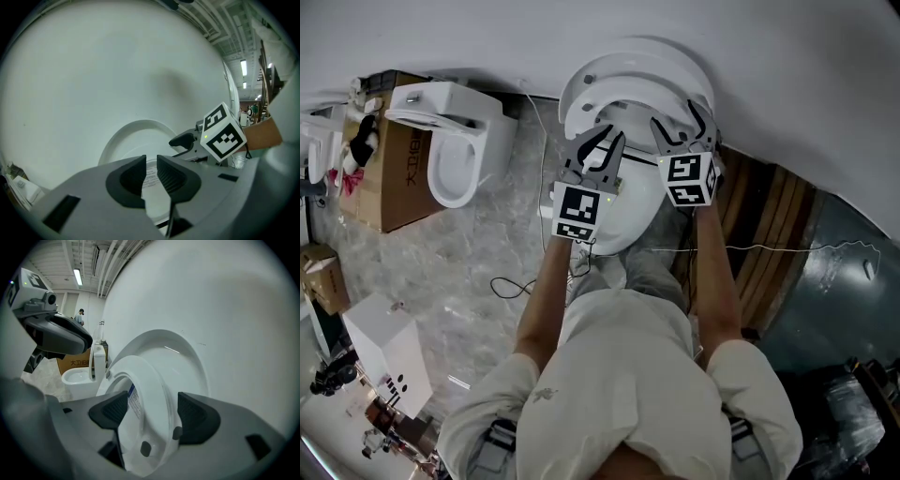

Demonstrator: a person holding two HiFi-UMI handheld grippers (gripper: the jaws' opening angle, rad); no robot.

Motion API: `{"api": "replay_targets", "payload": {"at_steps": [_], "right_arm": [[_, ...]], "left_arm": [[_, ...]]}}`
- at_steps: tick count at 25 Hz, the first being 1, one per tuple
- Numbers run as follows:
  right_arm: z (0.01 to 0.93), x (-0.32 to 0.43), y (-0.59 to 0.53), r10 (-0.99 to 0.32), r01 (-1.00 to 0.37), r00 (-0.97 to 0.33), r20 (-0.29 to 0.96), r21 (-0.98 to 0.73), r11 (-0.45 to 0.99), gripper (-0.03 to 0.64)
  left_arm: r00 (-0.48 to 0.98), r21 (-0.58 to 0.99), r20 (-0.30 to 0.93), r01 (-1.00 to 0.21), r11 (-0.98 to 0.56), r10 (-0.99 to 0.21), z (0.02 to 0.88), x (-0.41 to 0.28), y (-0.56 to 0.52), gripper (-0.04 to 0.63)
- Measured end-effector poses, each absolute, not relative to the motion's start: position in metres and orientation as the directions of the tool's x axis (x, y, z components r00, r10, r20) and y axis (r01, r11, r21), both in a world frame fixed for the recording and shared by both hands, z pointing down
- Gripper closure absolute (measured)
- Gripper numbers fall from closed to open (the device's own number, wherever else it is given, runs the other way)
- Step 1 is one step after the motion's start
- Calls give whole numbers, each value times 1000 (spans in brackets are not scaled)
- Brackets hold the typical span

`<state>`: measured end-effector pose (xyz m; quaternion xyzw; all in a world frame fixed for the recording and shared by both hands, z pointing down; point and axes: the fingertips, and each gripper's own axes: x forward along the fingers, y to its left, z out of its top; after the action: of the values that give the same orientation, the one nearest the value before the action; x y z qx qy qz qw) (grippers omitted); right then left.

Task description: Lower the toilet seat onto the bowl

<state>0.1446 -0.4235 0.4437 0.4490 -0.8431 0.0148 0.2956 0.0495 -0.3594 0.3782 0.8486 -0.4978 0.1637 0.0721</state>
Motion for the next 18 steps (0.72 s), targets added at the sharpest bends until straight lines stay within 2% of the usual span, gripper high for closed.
{"api": "replay_targets", "payload": {"at_steps": [4,9,13,18], "right_arm": [[453,142,-431,-738,-749,-416,531,259,610,244],[470,141,-440,-709,-737,-412,572,249,629,239],[473,139,-440,-716,-744,-402,570,253,619,259],[467,144,-434,-762,-782,-370,531,264,564,333]], "left_arm": [[449,-31,347,-872,-489,-823,379,50,-362,511],[445,-24,353,-875,-483,-823,383,45,-361,509],[439,-26,359,-877,-479,-824,383,36,-358,509],[438,-29,362,-877,-479,-823,385,27,-352,509]]}}
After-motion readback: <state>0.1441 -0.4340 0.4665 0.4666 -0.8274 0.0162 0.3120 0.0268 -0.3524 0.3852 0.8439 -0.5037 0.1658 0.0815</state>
